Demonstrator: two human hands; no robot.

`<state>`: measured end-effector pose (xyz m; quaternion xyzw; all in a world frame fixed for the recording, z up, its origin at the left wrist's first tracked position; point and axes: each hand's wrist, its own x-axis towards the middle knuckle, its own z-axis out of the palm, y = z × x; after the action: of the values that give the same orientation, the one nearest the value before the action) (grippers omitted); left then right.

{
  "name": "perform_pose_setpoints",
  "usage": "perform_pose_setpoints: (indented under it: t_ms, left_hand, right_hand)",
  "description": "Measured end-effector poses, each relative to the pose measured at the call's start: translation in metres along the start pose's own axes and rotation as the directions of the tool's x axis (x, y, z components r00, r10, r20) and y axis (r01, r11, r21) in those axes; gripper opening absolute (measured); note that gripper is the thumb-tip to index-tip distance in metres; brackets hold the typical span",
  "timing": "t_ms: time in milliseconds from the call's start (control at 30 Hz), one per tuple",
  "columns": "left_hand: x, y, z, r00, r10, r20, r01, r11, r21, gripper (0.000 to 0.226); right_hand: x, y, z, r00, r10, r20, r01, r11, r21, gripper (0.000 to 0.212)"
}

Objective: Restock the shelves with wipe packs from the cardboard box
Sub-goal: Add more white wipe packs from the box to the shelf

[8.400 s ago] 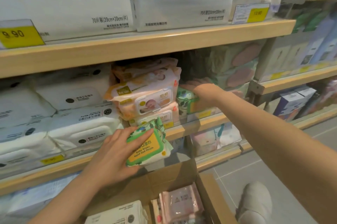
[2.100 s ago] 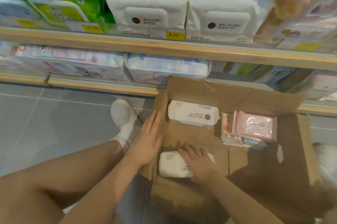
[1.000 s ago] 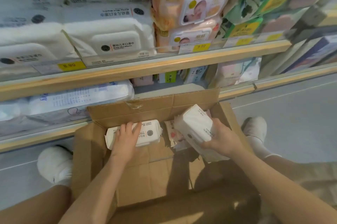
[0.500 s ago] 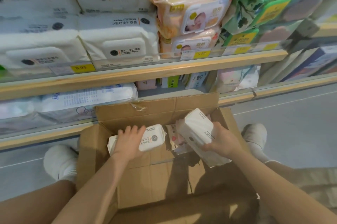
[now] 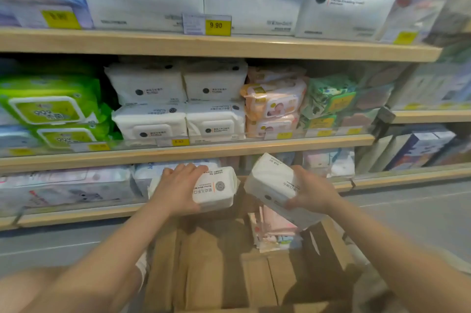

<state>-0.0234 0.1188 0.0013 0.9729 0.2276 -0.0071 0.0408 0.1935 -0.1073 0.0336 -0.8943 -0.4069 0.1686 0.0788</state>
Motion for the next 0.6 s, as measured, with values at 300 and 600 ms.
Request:
perform_pose_setpoints:
  t_ms: [300, 600]
  left_hand:
    - [-0.066, -0.093, -0.078, 0.923, -0.319, -0.216, 0.286, 0.943, -0.172, 0.099]
    - [-0.125, -0.174, -0.083, 0.768, -0.570, -0.291, 0.507, 0.819, -0.267, 0.110]
  right_hand:
    - [0.024, -0.114, -0.058, 0.941, -0.308, -0.143, 0.290, 0.947, -0.136, 0.096]
    - [0.095, -0.262, -0.093, 0.809, -0.571, -0.135, 0.509, 0.798, -0.324, 0.093]
